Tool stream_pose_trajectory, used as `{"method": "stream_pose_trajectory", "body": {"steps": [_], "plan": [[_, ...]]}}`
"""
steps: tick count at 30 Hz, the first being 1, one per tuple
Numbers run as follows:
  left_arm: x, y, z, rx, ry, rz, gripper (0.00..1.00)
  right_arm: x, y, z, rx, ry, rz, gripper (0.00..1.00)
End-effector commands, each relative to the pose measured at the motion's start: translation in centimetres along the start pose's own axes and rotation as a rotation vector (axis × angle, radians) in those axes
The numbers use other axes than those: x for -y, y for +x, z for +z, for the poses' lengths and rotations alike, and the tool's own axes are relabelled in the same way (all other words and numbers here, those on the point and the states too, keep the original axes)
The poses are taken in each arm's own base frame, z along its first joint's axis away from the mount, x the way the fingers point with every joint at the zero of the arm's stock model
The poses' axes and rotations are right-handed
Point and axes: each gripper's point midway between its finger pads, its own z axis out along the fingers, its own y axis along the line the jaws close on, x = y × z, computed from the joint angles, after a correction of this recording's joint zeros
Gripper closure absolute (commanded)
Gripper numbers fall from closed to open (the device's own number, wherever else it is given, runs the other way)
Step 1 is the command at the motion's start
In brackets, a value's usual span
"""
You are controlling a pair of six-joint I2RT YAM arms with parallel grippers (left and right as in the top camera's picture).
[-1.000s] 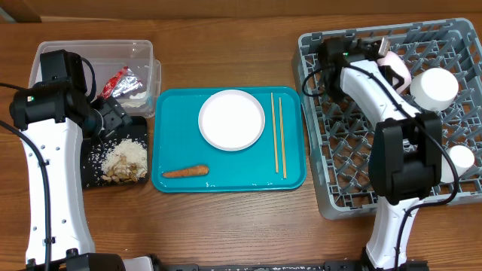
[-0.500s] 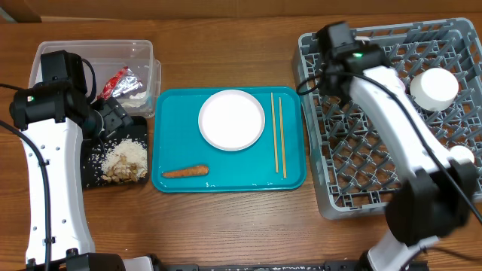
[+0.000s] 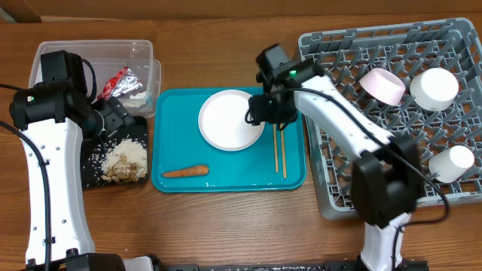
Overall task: Sort waste into correct bins and load items into the dishwasher
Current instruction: 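Move the right gripper back toward the white plate on the tray, then lift the white plate with the right gripper and stand it in the rack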
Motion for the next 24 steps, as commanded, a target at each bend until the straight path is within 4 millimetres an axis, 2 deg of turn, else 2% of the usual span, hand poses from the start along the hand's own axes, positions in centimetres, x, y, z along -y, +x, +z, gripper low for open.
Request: {"method": "stream_pose_trajectory", "body": {"steps": [1,5,7,9,10,14,17,20,21,23,24], "plan": [[0.1,-0.2,0.0,0.001,0.006,-0.009,0.09,0.3,0.8,3.4,-0.065,0.031,0.061,0.41],[0.1,-0.2,0.0,0.002,0.007,-0.009,0.09,0.4,1.7,5.7,-0.114,0.053,0.057,0.49],[0.1,-0.2,0.0,0.002,0.007,-0.009,0.1,0.7,2.0,6.5,-0.132,0.067,0.081,0.68],[0.1,-0.2,0.0,0.002,0.006,-0.009,0.09,0.7,1.8,6.7,-0.128,0.065,0.08,0.84],[0.1,-0.2,0.0,0.002,0.007,-0.009,0.1,0.6,1.7,6.7,-0.12,0.061,0.079,0.96],[0.1,-0.2,0.0,0.002,0.007,-0.009,0.09,0.9,0.4,5.1,-0.08,0.056,0.09,0.96],[0.1,-0.2,0.0,0.002,0.006,-0.009,0.1,2.3,-3.0,-0.4,0.051,0.078,0.121,0.96],[0.1,-0.2,0.0,0.002,0.006,-0.009,0.09,4.2,-6.0,-7.5,0.217,0.127,0.129,0.96],[0.1,-0.2,0.0,0.002,0.006,-0.009,0.1,5.4,-7.0,-10.7,0.296,0.169,0.122,0.96],[0.1,-0.2,0.0,0.002,0.006,-0.009,0.09,9.6,-8.5,-17.8,0.484,0.353,0.138,0.96],[0.1,-0.2,0.0,0.002,0.006,-0.009,0.1,11.0,-8.7,-19.6,0.532,0.422,0.151,0.96]]}}
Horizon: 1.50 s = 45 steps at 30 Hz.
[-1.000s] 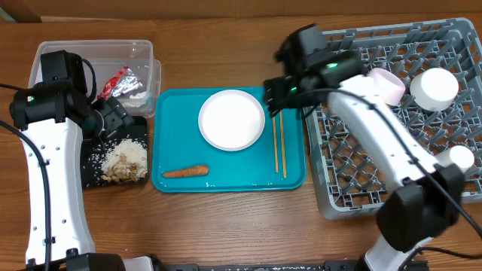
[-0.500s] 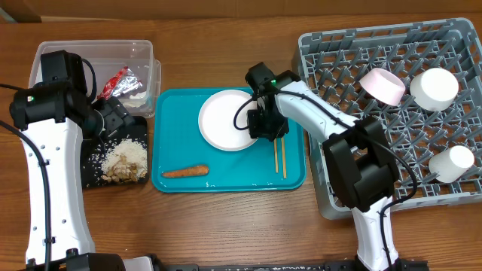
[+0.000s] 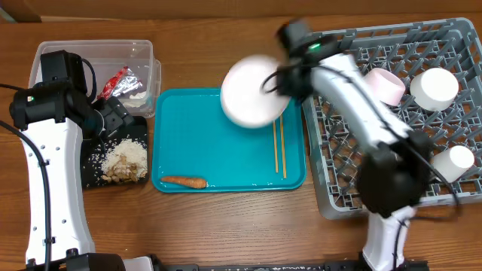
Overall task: Sort waste into correct bins and load items into the dishwasher
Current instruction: 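Lift the white plate with the right gripper and stand it in the rack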
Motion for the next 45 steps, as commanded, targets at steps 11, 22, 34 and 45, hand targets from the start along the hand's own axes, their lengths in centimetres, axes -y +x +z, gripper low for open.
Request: {"method": "stream_pose_trajectory", "body": {"steps": [11,22,34,45], "plan": [[0.1,-0.2,0.0,0.0,0.005,-0.009,0.09,21.3,-3.0,-12.7,0.465,0.966,0.291,0.96],[0.1,-0.2,0.0,0.0,0.006,-0.009,0.09,16.4,-1.2,-7.6,0.428,0.856,0.178,0.96],[0.1,-0.2,0.0,0.0,0.005,-0.009,0.09,12.0,2.4,-3.3,0.181,0.537,0.143,0.52],[0.1,-0.2,0.0,0.0,0.005,-0.009,0.1,0.6,3.2,-7.7,0.114,-0.156,-0.065,0.44]]}}
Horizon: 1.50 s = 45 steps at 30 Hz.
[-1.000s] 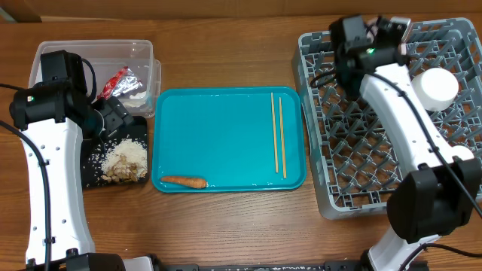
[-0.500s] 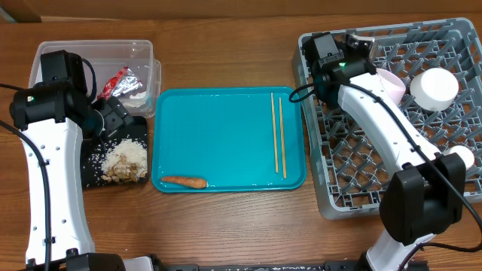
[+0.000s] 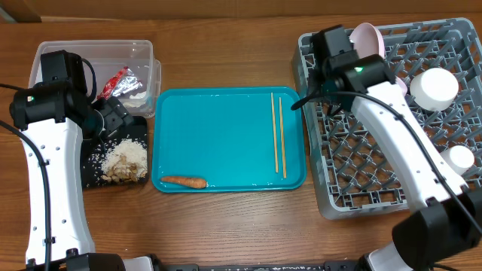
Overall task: Sort waste into correct bins and load items into the dishwasher
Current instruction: 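Lift the white plate with the right gripper and stand it in the rack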
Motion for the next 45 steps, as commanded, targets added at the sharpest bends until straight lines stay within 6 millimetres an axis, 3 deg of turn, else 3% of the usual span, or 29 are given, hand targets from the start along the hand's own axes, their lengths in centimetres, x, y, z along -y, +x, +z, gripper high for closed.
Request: {"method": "stream_pose_trajectory", "body": {"steps": [1,9,13,19,26,31,39,43,45], "plan": [[0.1,-0.2,0.0,0.0,0.005,-0.009,0.1,-4.9,1.2,-1.3,-0.059,-0.268,-0.085,0.44],[0.1,-0.2,0.0,0.0,0.005,-0.009,0.09,-8.8,5.2,2.8,-0.19,-0.256,-0.188,0.45],[0.1,-0.2,0.0,0.0,0.005,-0.008,0.09,-10.8,8.0,6.1,-0.284,-0.221,-0.18,0.45],[0.1,-0.2,0.0,0.001,0.005,-0.008,0.09,-11.9,11.7,10.2,-0.42,-0.179,-0.167,0.46],[0.1,-0.2,0.0,0.0,0.005,-0.008,0.09,-12.1,14.3,12.8,-0.49,-0.128,-0.179,0.46],[0.1,-0.2,0.0,0.001,0.005,-0.008,0.09,-11.8,15.3,13.8,-0.5,-0.122,-0.18,0.49],[0.1,-0.2,0.0,0.0,0.005,-0.008,0.08,-11.4,15.7,13.7,-0.518,-0.111,-0.183,0.5],[0.1,-0.2,0.0,0.0,0.005,-0.008,0.08,-11.3,14.8,12.6,-0.504,-0.101,-0.184,0.5],[0.1,-0.2,0.0,0.001,0.005,-0.008,0.08,-11.0,13.3,11.8,-0.46,-0.084,-0.184,0.5]]}}
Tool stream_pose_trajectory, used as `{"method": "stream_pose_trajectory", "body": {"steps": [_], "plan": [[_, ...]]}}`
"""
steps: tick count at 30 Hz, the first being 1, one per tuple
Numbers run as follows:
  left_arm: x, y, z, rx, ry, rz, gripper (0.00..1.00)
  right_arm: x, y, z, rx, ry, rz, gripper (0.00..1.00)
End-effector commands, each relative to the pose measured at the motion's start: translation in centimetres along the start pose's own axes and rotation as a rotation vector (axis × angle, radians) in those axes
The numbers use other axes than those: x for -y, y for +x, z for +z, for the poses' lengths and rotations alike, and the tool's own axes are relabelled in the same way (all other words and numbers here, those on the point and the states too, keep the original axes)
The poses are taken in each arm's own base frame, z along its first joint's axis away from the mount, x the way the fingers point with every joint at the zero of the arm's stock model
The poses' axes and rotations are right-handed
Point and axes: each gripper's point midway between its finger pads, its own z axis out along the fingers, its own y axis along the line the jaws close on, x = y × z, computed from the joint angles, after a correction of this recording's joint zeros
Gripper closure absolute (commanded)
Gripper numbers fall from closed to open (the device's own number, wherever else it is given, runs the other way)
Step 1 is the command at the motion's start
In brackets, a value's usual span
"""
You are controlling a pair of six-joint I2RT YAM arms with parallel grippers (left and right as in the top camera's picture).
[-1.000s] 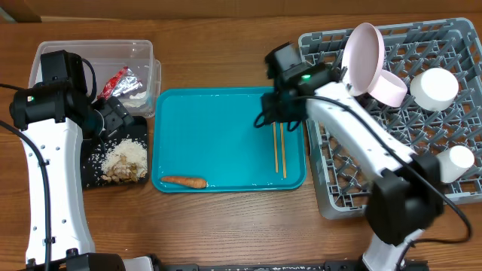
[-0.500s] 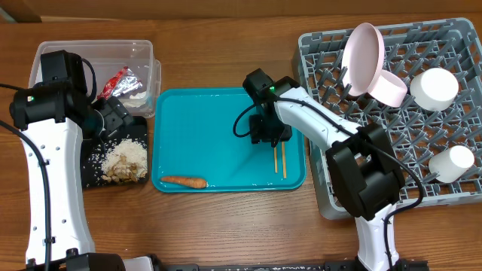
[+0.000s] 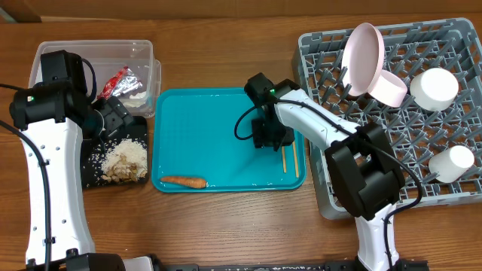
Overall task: Sort waste into correct bins and load items into the dishwasher
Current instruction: 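Lift the white plate with the right gripper and stand it in the rack, then grasp the wooden chopsticks on the teal tray with the right gripper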
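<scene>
My right gripper (image 3: pixel 272 138) is low over the teal tray (image 3: pixel 196 135), on top of the two chopsticks (image 3: pixel 291 162). Its fingers are hidden under the wrist, and only the chopsticks' near ends stick out, skewed to the right. The white plate (image 3: pixel 361 50) stands on edge in the grey dishwasher rack (image 3: pixel 354 188), leaning on the pink bowl (image 3: pixel 388 88). A carrot (image 3: pixel 184 181) lies at the tray's front left. My left gripper (image 3: pixel 114 117) hangs open over the black bin (image 3: pixel 92 175) of food scraps.
A clear tub (image 3: pixel 143 53) at the back left holds a red and silver wrapper (image 3: pixel 120 80). Two white cups (image 3: pixel 434 89) (image 3: pixel 453 162) sit in the right part of the rack. The rack's wall runs along the tray's right edge.
My right gripper has left the rack, where the plate now stands free on edge, and sits low on the tray over the chopsticks. The chopsticks have shifted right and toward the front. The left arm is unchanged.
My right gripper was at the white plate's edge on the tray. Then it held the plate above the tray's back edge, and the carrot had slid left. Later it was at the rack with the plate. Now the plate stands racked and the gripper is on the chopsticks.
</scene>
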Motion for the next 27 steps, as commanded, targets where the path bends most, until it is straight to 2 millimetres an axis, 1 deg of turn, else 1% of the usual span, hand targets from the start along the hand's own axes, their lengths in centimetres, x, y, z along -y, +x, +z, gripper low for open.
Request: {"method": "stream_pose_trajectory", "body": {"steps": [1,2,4,6,8,11,15,19,21,23,24,25,26,27], "plan": [[0.1,-0.2,0.0,0.0,0.005,-0.009,0.08,0.8,-2.0,-2.8,0.103,0.041,0.012,0.5],[0.1,-0.2,0.0,0.0,0.005,-0.009,0.08,1.4,-2.7,-3.8,0.145,0.073,0.017,0.49],[0.1,-0.2,0.0,0.0,0.005,-0.009,0.08,2.6,-3.3,-4.7,0.188,0.127,0.023,0.49],[0.1,-0.2,0.0,0.0,0.005,-0.009,0.08,3.8,-3.4,-4.6,0.191,0.167,0.036,0.49],[0.1,-0.2,0.0,0.001,0.005,-0.009,0.08,4.4,-3.7,-4.6,0.199,0.188,0.044,0.49],[0.1,-0.2,0.0,0.003,0.006,-0.009,0.08,4.4,-3.7,-4.4,0.198,0.182,0.048,0.5],[0.1,-0.2,0.0,0.002,0.006,-0.009,0.08,4.5,-2.9,-3.4,0.171,0.176,0.045,0.5],[0.1,-0.2,0.0,0.002,0.006,-0.009,0.08,3.3,-1.9,-0.9,0.137,0.095,0.037,0.5],[0.1,-0.2,0.0,0.002,0.006,-0.009,0.08,3.3,-1.3,0.0,0.122,0.083,0.037,0.5],[0.1,-0.2,0.0,0.001,0.005,-0.009,0.08,3.6,-0.9,0.6,0.111,0.087,0.037,0.56],[0.1,-0.2,0.0,0.001,0.005,-0.009,0.08,3.6,-0.7,0.7,0.105,0.09,0.037,0.61],[0.1,-0.2,0.0,0.001,0.005,-0.009,0.08,3.7,-0.7,0.7,0.103,0.09,0.037,0.69],[0.1,-0.2,0.0,0.001,0.005,-0.009,0.08,3.7,-0.6,0.6,0.103,0.091,0.037,0.75],[0.1,-0.2,0.0,0.001,0.005,-0.009,0.08,3.7,-0.6,0.5,0.101,0.091,0.039,0.78]]}}
